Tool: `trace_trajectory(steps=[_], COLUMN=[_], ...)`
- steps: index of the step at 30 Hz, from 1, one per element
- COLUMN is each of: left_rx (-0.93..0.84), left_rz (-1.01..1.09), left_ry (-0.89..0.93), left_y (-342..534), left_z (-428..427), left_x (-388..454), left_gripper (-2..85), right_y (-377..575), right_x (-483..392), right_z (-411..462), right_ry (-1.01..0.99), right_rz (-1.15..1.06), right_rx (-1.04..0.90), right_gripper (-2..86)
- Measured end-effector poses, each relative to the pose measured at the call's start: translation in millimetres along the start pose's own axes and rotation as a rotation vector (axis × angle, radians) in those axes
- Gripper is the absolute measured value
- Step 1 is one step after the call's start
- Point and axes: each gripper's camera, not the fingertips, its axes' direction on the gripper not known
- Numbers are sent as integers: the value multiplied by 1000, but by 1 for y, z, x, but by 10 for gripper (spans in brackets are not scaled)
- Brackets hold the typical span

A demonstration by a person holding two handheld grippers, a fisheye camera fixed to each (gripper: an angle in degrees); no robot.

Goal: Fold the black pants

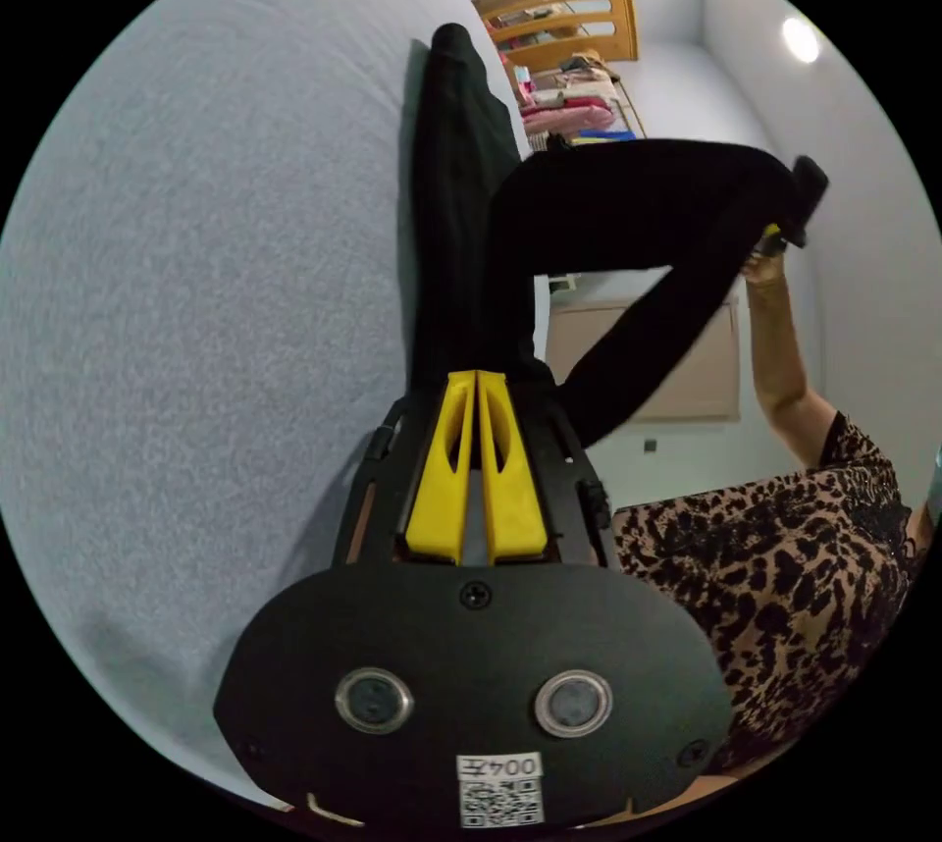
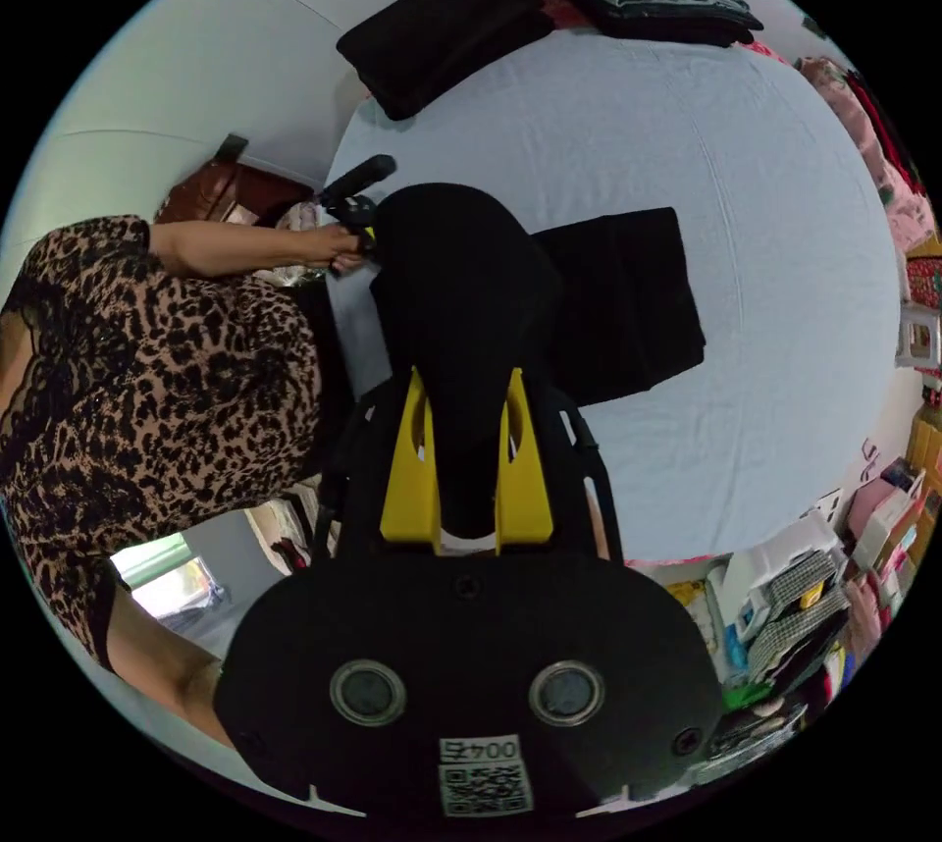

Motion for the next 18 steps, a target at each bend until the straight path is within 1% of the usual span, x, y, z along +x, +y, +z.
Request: trace_trajectory(steps=[2,5,9,11,13,15,17,18], left_rx=[39,79,115,151,174,218,298,312], left_rz=[-32,-62,-87,-92,-80,-45,16,29], left_ry=[34,55,73,83,47,4,-55,-69], left_y=[19,37,54,64,70,78,86,85], left_z=[-9,-18,-33,-51,-74,-109,-167,-180], left_x=[-15,-26,-39,-45,-42,-32,-21,-20], left_gripper=[2,2,2,2,2,2,2,2], right_y=[-19,-33,-29,-14,6,36,86,99], right_x=[55,107,164,187,178,148,94,79], right_z=[31,72,119,142,149,157,174,179], right_ry=[-5,-32,-75,-50,-20,15,49,55], right_rz=[-34,-80,-72,-59,-93,-158,-249,-268], right_rx=[-56,-128,-147,-129,-93,-69,-54,-51], right_gripper=[88,88,89,88,88,87,87,87])
